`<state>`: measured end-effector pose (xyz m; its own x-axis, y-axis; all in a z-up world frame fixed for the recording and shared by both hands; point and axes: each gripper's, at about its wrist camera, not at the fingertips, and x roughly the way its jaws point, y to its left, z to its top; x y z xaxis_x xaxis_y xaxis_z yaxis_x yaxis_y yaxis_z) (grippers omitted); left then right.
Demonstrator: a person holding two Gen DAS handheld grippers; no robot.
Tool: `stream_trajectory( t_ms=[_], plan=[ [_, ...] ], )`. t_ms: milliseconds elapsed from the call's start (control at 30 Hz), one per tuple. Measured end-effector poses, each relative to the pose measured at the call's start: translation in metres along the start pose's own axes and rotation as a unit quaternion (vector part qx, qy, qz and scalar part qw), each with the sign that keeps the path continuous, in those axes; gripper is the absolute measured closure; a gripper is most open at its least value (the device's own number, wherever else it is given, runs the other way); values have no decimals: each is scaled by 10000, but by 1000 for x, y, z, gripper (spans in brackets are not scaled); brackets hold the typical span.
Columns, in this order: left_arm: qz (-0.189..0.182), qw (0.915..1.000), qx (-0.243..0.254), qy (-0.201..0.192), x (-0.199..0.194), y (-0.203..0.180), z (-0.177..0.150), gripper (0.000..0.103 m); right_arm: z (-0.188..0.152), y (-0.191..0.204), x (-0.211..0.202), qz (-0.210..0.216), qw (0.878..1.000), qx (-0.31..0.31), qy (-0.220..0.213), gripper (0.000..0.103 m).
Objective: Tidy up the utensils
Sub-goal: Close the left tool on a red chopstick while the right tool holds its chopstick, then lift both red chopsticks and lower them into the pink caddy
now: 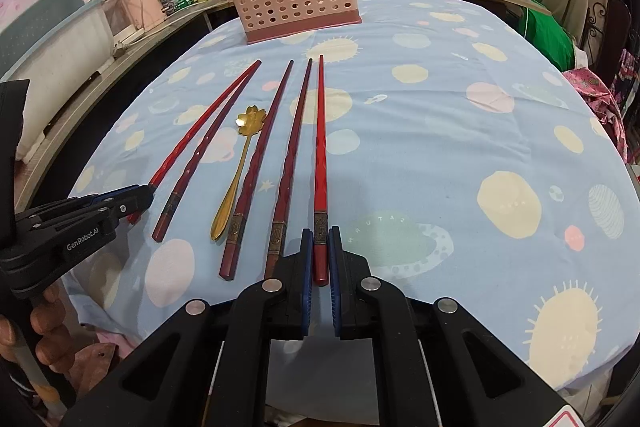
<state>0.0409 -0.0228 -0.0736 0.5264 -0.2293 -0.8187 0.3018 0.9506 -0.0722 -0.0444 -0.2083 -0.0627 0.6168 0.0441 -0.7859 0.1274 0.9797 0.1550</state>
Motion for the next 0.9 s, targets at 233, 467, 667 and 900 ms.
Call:
stream_trajectory(
  t_ms=[233,467,667,900],
  plan=[
    [-32,10000,-64,-36,-6,4,1,96,2,-1,-4,3,10000,39,-52,96],
    [-40,9996,-194,-196,-22,10,10,96,16,-5,-22,70,9995,114,-299,96],
    [-72,9989,-313,-356,-41,14,24,96,34,-9,-42,98,9980,192,-588,96],
    [-61,9975,-382,-593,-62,18,46,96,61,-16,-67,101,9946,263,-999,96]
  ],
)
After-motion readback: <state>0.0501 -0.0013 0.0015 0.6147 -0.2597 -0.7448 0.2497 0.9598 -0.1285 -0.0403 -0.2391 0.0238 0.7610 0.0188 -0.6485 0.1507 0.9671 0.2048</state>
